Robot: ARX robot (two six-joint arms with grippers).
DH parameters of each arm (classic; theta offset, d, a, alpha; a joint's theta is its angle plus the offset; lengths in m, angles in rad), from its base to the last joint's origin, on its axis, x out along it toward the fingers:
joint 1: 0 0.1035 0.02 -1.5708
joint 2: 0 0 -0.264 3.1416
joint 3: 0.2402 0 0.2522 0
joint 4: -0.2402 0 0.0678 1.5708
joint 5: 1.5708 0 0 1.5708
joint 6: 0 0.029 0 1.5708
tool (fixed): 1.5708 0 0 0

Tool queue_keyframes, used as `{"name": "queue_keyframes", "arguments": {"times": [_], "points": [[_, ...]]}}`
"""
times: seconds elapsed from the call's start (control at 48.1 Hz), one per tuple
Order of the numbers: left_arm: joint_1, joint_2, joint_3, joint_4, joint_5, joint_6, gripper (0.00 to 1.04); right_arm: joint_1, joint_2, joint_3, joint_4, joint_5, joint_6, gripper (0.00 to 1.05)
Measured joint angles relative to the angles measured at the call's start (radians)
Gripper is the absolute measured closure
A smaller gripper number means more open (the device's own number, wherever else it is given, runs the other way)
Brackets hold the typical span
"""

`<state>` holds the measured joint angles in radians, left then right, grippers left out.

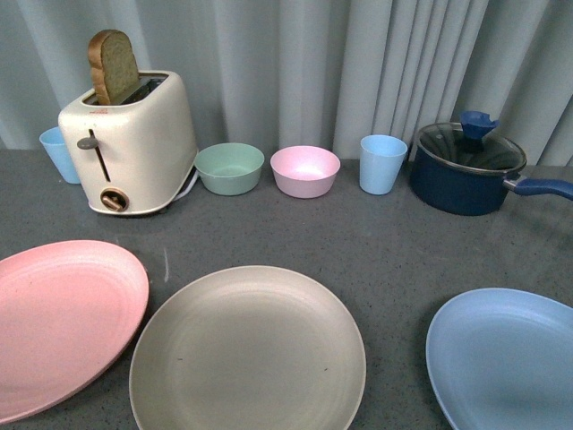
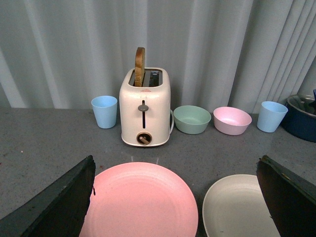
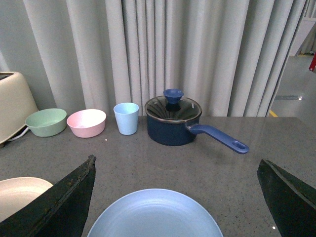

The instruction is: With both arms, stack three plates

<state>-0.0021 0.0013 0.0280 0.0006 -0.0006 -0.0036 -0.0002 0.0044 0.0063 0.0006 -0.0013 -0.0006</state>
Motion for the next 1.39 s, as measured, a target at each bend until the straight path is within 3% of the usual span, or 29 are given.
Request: {"name": "queue_keyframes", "arguments": {"times": [0.791,0.936,1.041,1.186,1.394], "points": [[0.000,0.000,0.000,0.000,0.000,0.000,0.07,0.000,0.000,0.000,0.000,0.000,0.000,0.07],[0.129,0.270,0.124,-0.246,0.234,-0.163,0.07,0.000,0.000,0.000,0.000,-0.004,0.000,0.07],[0.254,0.503,0.181,-0.177,0.336,-0.196,0.07,0.000,0.000,0.000,0.000,0.000,0.000,0.07],[0.355,0.745,0.248,-0.040,0.434,-0.141,0.07,0.000,0.000,0.000,0.000,-0.001,0.000,0.07],[0.362,1.138,0.320,0.116,0.425,0.103,0.07,0.000,0.000,0.000,0.000,0.000,0.000,0.07]]}}
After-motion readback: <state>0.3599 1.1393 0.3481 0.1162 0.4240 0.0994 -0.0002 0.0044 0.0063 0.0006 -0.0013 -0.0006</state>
